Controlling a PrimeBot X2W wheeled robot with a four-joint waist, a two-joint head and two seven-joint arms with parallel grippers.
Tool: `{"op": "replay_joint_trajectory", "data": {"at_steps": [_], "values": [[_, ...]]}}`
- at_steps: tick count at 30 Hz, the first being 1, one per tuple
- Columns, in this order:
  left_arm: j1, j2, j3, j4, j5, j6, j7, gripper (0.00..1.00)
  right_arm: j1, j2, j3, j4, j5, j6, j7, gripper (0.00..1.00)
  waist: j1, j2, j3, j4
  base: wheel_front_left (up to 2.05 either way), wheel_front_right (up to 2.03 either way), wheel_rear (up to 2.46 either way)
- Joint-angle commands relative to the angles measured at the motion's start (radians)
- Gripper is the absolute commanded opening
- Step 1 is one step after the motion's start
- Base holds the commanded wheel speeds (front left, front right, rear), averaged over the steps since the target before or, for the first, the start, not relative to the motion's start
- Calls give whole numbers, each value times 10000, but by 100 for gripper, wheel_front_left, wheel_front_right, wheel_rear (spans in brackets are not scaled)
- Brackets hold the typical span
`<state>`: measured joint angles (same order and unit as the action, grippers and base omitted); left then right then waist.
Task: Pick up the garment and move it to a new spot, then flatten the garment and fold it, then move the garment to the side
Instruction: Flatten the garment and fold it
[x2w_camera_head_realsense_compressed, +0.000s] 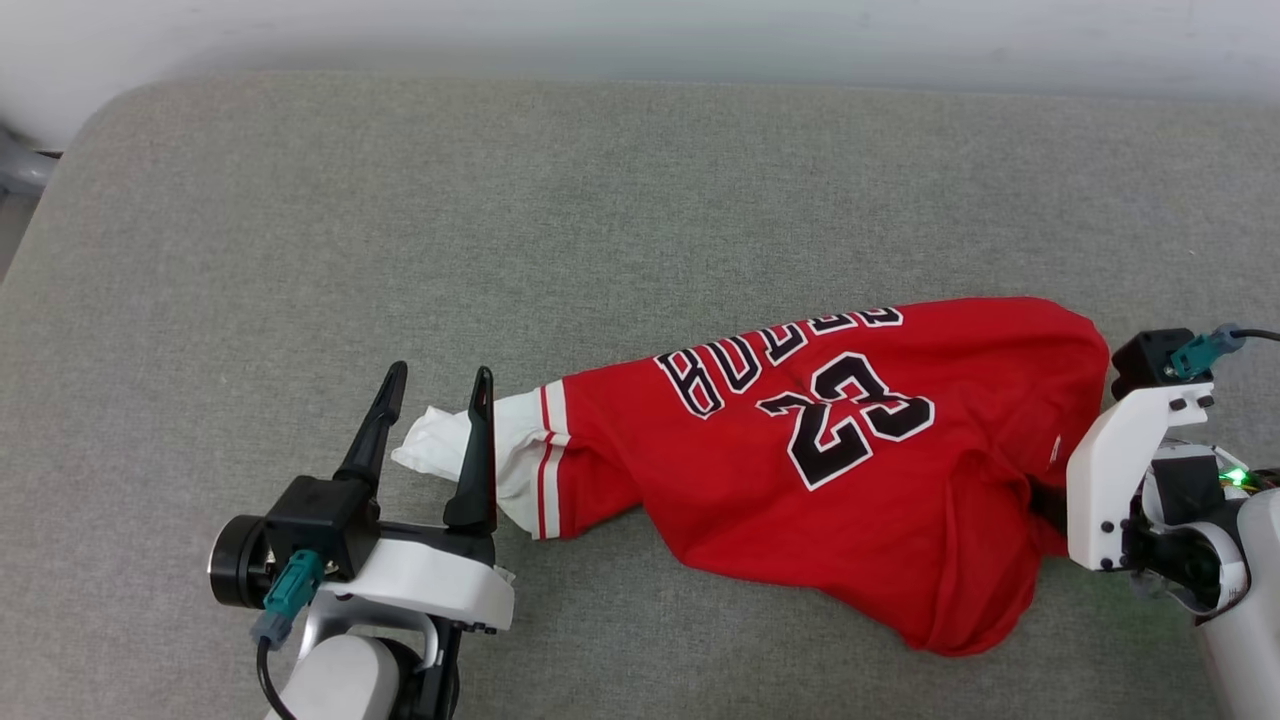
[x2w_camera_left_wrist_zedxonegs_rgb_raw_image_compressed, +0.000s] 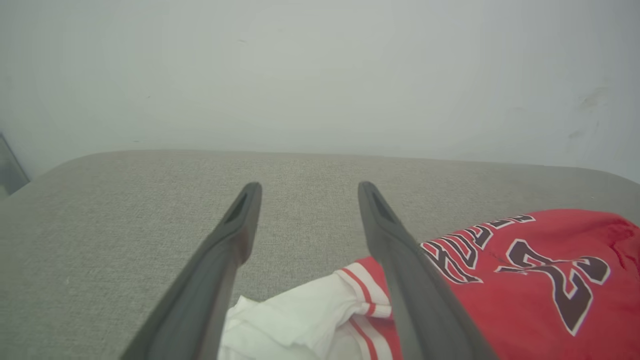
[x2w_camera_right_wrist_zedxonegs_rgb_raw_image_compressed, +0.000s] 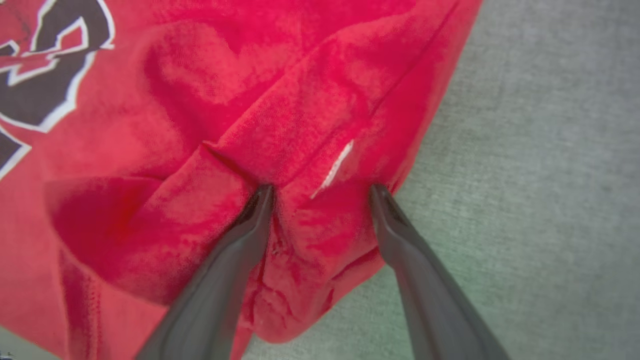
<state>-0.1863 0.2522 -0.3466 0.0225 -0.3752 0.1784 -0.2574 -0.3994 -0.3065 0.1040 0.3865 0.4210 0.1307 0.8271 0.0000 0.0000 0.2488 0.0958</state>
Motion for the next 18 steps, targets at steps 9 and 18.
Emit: {"op": "replay_joint_trajectory", "data": {"at_steps": [9,18], "values": [[152,-54,200,152,90,8,-79,100,-511,44,239,-351,17,-1,-1443,0,0,0,-331,-165,0,0,0],[533,55,234,143,24,63,-63,100,23,184,1440,-2921,-414,-1,-2684,0,0,0,-1051,-493,0,0,0]]}}
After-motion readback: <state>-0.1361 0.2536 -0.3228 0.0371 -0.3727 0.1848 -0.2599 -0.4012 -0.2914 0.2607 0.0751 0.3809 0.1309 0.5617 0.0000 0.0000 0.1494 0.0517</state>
